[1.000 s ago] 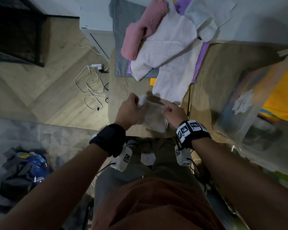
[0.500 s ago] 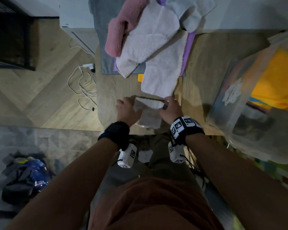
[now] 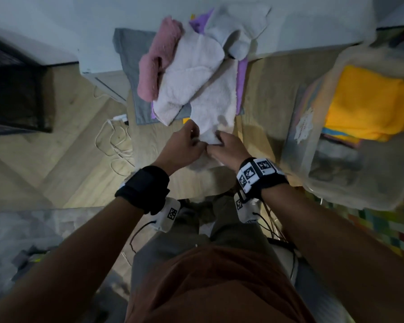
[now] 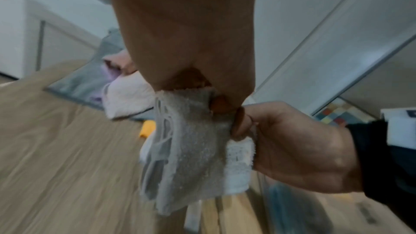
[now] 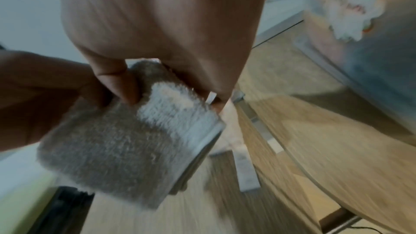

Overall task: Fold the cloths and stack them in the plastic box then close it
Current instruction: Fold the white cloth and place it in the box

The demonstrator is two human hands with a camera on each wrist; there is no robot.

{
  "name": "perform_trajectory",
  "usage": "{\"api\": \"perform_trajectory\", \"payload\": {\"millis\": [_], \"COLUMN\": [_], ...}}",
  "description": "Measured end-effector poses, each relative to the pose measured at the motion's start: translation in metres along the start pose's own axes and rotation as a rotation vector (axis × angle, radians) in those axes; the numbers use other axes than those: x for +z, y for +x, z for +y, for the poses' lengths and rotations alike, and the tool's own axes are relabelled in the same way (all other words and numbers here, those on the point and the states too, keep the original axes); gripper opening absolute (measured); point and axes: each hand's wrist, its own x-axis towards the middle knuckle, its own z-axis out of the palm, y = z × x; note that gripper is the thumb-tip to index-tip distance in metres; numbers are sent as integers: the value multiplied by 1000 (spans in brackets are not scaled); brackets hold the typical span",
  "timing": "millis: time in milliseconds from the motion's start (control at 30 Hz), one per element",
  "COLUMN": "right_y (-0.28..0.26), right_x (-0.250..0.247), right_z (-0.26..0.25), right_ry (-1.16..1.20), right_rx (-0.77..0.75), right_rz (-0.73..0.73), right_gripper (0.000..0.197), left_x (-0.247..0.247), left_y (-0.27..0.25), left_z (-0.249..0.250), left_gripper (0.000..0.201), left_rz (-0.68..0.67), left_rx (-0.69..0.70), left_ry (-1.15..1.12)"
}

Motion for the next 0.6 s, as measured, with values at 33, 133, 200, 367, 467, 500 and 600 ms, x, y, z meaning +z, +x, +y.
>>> {"api": "perform_trajectory", "payload": {"millis": [33,133,200,367,467,500,600], "right_y": [-5,-19,-28,-69,-93,-98,-113], "right_x": [-10,-41,-63,-131,-175,-188,-223], "right_z": [-8,-24,-31,-27,-4,6,38], "right_ry": [91,197,248,448,497,523,627], "right_rx": [10,-5,-16,48,78,80,114], "right_rz": [9,90,134,71,93,88,214], "right_gripper": [24,28,34,28,52,56,51], "left_x": [-8,-27,-37,-30,-7,4,47], "left_y": [3,17,24,31,35,34,31], "left_z": [13,52,81,146,184,198,228], "left_gripper": [23,27,43,43,31,29,38], "left_rz": [11,-73,-123,-129,-227,-215,-242], "left_rx": [11,28,100,222,326,341,384], "left_ry": [-11,56,123,12,-34,-22,-189]}}
